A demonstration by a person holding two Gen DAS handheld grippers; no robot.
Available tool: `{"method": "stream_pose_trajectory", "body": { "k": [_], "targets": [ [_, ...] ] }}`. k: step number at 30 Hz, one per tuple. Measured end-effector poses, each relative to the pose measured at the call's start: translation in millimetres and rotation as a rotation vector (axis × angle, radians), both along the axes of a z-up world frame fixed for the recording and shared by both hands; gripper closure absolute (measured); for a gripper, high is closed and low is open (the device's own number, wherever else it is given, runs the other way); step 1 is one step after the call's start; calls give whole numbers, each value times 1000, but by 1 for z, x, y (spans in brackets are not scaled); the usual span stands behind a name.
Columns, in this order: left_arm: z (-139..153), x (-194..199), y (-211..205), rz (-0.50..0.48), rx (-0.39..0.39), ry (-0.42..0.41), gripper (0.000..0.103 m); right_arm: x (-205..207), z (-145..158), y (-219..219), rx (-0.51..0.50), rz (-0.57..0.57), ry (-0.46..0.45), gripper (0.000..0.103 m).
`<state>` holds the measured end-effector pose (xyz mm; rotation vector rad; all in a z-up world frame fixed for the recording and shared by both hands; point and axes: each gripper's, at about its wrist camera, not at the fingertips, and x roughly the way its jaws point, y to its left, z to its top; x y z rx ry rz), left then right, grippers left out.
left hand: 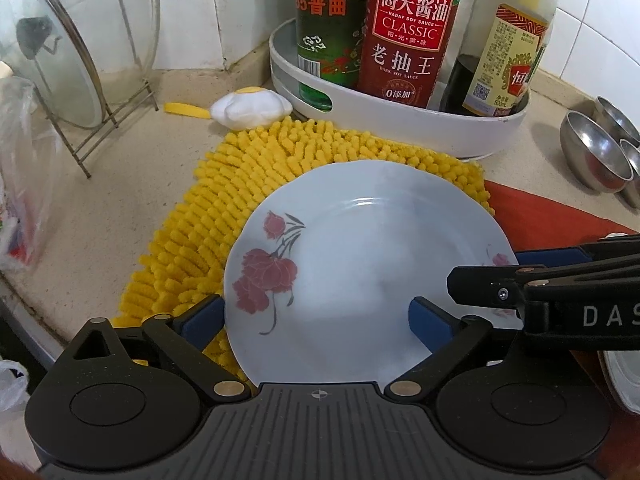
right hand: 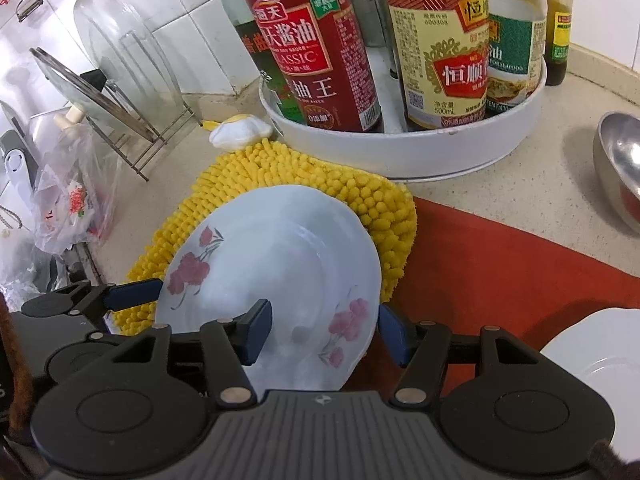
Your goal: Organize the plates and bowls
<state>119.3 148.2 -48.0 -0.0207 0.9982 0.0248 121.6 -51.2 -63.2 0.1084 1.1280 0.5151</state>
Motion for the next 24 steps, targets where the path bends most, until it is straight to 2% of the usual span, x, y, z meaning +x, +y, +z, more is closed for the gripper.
{"method": "stream_pose_trajectory", "body": {
  "k": [10, 24],
  "targets": [
    [-3, -1, -5, -3, 3, -17, 0, 4, -11, -1, 37, -25, 69, 47],
    [8, -4, -5, 14, 0, -12, 2, 2, -5, 0, 25, -29, 57, 47]
  ]
}}
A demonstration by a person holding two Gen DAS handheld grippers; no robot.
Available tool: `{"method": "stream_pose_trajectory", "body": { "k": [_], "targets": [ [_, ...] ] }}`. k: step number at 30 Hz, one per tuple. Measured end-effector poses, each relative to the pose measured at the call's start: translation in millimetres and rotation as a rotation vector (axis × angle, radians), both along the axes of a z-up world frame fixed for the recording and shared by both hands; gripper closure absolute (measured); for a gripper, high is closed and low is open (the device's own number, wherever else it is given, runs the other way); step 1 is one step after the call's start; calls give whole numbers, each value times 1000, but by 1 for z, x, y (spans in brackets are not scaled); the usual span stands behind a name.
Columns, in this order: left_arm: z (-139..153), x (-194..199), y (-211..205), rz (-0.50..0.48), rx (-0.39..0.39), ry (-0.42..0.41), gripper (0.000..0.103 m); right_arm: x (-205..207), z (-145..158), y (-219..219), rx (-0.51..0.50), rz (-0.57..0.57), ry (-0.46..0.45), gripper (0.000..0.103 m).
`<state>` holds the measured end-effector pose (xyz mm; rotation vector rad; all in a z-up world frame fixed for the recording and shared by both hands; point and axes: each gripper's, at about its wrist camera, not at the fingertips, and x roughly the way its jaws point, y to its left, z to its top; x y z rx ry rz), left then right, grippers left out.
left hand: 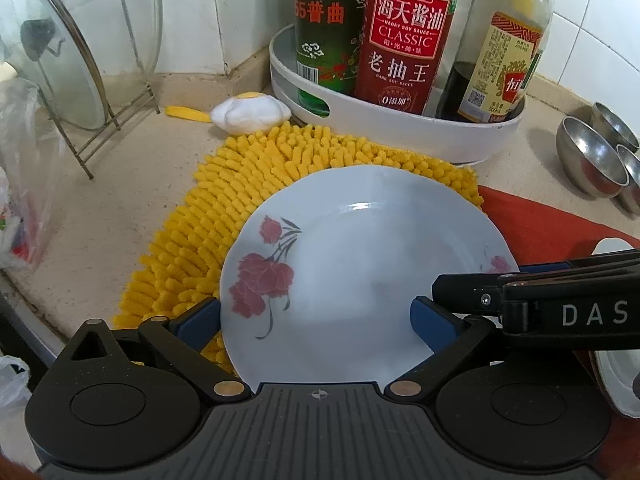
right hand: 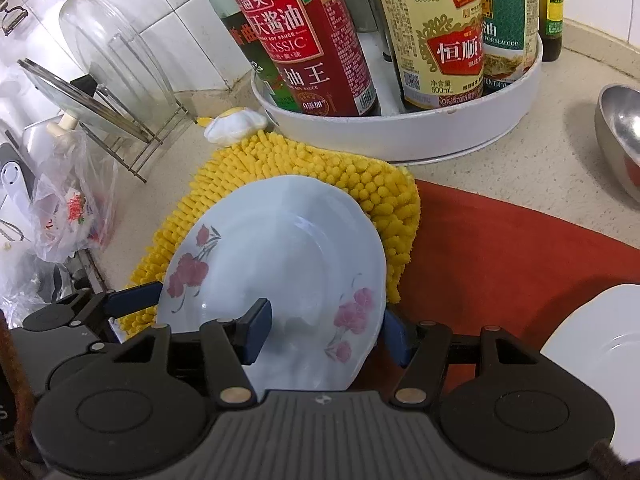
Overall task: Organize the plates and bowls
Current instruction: 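Lift the plate with both grippers and carry it toward the plate stack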
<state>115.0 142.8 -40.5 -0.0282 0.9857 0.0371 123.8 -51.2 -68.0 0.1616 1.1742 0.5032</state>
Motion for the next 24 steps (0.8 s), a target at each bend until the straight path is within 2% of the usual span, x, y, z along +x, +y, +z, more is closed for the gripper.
{"method": "stream_pose_trajectory", "body": {
  "k": [13, 24],
  "targets": [
    [18, -6, -14, -21, 21, -54, 2, -7, 15, -13, 26, -21, -38, 47],
    [38, -4, -51, -63, 56, -94, 2, -13, 29, -45, 69, -59, -83, 47]
  ]
}}
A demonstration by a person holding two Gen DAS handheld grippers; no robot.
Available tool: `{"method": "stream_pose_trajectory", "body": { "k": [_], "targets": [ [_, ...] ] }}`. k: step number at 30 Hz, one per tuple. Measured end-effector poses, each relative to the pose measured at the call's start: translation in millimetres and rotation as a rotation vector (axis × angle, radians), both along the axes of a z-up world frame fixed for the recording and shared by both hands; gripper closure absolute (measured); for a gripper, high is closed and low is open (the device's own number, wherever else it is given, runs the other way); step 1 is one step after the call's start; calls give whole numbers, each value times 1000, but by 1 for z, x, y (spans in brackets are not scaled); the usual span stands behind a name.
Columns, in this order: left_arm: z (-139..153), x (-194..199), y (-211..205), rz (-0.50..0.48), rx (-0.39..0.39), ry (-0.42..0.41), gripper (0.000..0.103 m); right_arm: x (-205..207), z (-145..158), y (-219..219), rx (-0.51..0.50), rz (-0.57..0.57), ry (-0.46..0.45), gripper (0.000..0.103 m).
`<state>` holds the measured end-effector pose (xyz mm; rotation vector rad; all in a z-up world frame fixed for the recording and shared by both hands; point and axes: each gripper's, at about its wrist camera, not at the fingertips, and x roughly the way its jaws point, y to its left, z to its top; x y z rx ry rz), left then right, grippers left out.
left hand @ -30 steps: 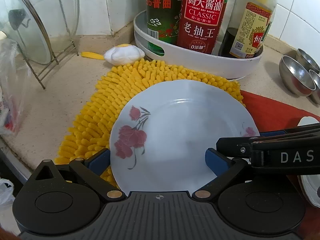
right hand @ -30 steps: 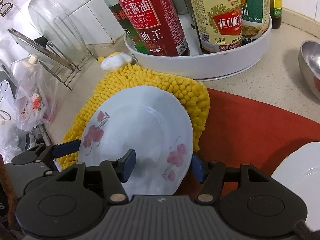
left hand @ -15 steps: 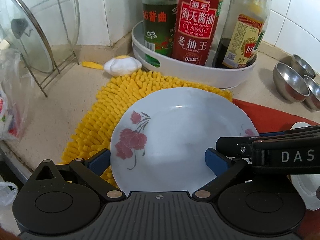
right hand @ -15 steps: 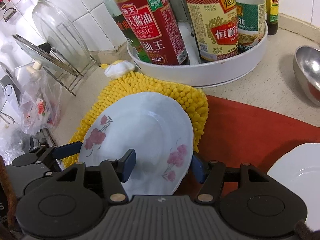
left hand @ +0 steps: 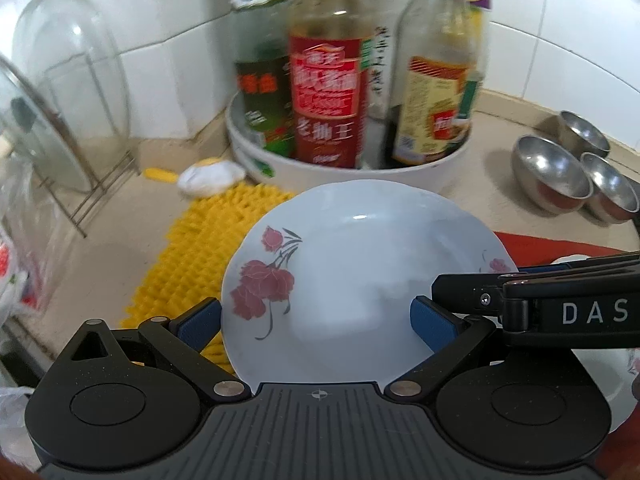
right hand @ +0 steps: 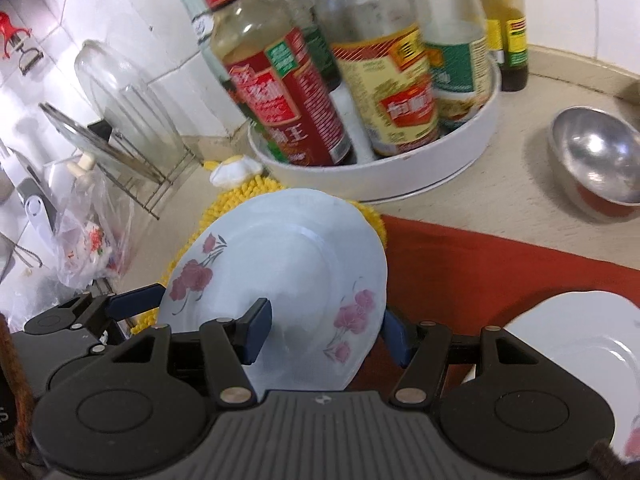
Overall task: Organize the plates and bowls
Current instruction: 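Lift the plate with both grippers and carry it toward the plate stack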
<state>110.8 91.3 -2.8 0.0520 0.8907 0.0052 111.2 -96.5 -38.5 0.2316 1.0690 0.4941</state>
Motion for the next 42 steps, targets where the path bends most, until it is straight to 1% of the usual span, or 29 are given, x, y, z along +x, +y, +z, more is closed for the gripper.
{"method": "stream_pose_trajectory", "body": {
  "k": [7, 16, 24, 31, 32, 33, 34, 35, 36, 37, 38, 39, 40, 41, 42],
  "targets": [
    [5, 8, -39, -85, 8, -16, 2, -3, 6, -37, 8, -72, -12, 47],
    [6, 16, -99, -242, 1, -21, 2, -11, 14, -97, -5, -210, -18, 47],
    [-1, 17, -146, -371, 3, 3, 2, -27, 11, -147, -26, -334, 6, 47],
    [-13, 10, -166, -438, 10, 44, 2, -44, 6, -175, -34, -396, 48, 47],
    [-15, 9, -168, -445, 12, 48, 3, -46, 4, -177, -35, -402, 55, 47],
    [-15, 6, -171, -488, 0, 45, 27, -48, 2, -178, -37, -407, 62, 47],
    [-15, 1, -178, -534, 5, 63, 37, -49, 1, -179, -37, -412, 70, 47],
    [-14, -5, -183, -549, 29, 54, 43, -52, 0, -180, -36, -414, 72, 48],
    [-14, -11, -189, -561, 79, 21, 36, -55, 2, -179, -24, -395, 58, 53],
    [-16, -13, -191, -576, 102, 18, 29, -57, 4, -176, -26, -381, 55, 54],
    [-18, -12, -190, -594, 75, 38, 14, -60, 7, -173, -49, -380, 42, 54],
    [-19, -12, -183, -601, 9, 59, 23, -62, 9, -171, -73, -371, 22, 55],
    [-18, -12, -179, -605, -32, 69, 28, -63, 10, -172, -77, -375, 19, 54],
    [-16, -12, -174, -616, -61, 69, 29, -64, 8, -177, -61, -379, 41, 54],
    [-13, -11, -168, -604, -73, 51, 20, -66, 5, -181, -55, -384, 52, 55]
  ]
}}
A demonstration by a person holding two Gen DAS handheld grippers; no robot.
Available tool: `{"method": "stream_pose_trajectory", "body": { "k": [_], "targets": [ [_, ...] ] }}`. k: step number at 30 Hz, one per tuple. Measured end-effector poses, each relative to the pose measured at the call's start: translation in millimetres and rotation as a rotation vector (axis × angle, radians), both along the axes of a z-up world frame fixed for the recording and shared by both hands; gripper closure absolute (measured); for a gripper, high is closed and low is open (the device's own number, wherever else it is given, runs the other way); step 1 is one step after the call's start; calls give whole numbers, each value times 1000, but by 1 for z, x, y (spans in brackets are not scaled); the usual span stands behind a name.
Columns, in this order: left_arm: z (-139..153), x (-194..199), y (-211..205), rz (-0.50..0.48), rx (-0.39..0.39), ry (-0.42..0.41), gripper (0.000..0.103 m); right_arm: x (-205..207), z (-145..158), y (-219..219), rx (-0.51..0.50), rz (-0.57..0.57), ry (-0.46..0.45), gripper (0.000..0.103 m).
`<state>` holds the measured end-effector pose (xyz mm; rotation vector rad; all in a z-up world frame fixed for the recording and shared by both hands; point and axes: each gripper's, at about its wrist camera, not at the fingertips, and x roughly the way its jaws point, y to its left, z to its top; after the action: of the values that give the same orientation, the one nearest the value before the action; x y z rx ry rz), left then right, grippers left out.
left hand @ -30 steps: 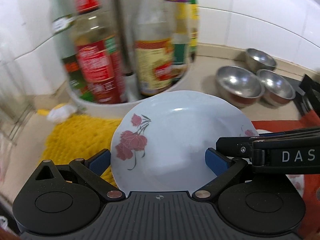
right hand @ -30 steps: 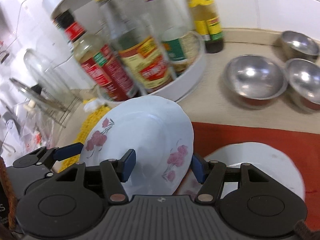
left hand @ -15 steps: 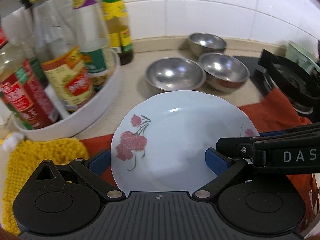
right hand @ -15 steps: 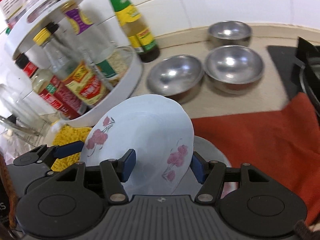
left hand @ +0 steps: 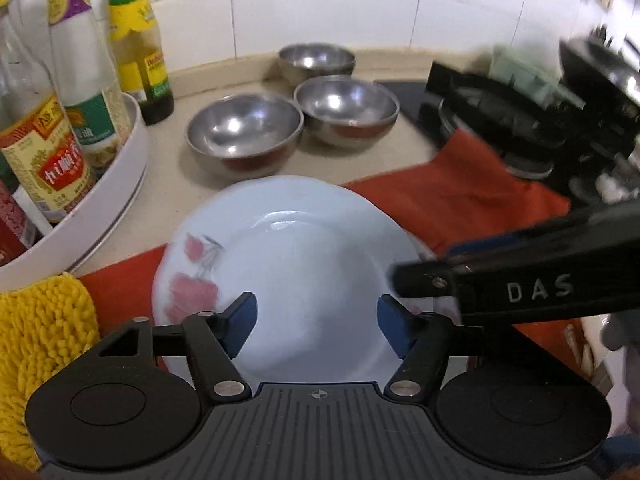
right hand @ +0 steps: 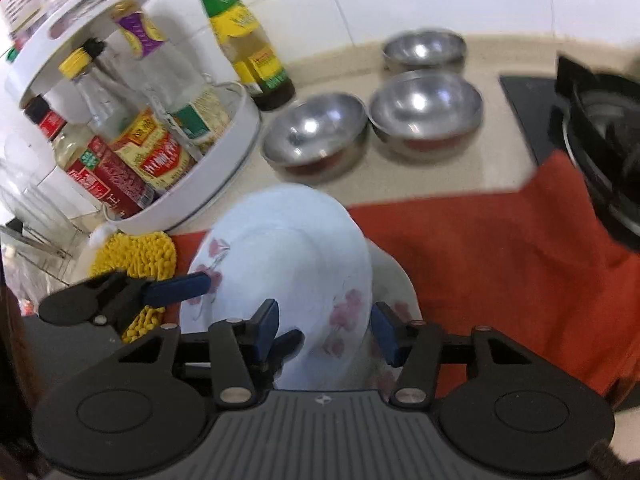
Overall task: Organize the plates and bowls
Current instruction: 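Lift the plate with both grippers and carry it toward the plate stack, then lower the pink-flower plate onto the plate stack and open both grippers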
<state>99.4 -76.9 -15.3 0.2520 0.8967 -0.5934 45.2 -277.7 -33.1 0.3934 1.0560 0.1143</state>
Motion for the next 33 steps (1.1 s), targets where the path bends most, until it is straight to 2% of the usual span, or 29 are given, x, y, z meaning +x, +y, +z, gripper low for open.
{"method": "stream_pose_trajectory", "body": {
  "k": [1, 3, 6, 9, 14, 16, 18, 21, 26, 29, 33],
  "targets": [
    [2, 1, 5, 13, 4, -15, 16, -3, -2, -3, -15, -4, -1, 55],
    [7, 7, 19, 55, -22, -29, 15, -8, -6, -10, -61, -29, 17, 54],
    [12, 32, 41, 122, -89, 6, 13, -12, -7, -22, -52, -73, 27, 54],
    [6, 57, 45, 180, -108, 58, 14, -13, -7, -24, -41, -95, 27, 54],
    [-15, 67, 17, 145, -85, 100, 14, -8, -8, -24, -40, -133, 23, 54],
    [-25, 63, 9, 111, -85, 144, 14, -5, -9, -28, -51, -152, 29, 54],
    [-32, 53, 3, 106, -52, 141, 13, -5, -9, -33, -51, -161, 29, 54],
    [-35, 46, -2, 115, -46, 192, 13, -1, -14, -42, -46, -151, 35, 54],
    [-22, 43, -3, 171, -21, 142, 13, 13, -19, -56, -12, -96, 46, 54],
    [-5, 54, -7, 219, -23, 86, 12, 25, -13, -66, -3, -77, 21, 54],
    [15, 78, -12, 277, -36, 52, 12, 52, 6, -74, 33, -43, -26, 54]
  ]
}}
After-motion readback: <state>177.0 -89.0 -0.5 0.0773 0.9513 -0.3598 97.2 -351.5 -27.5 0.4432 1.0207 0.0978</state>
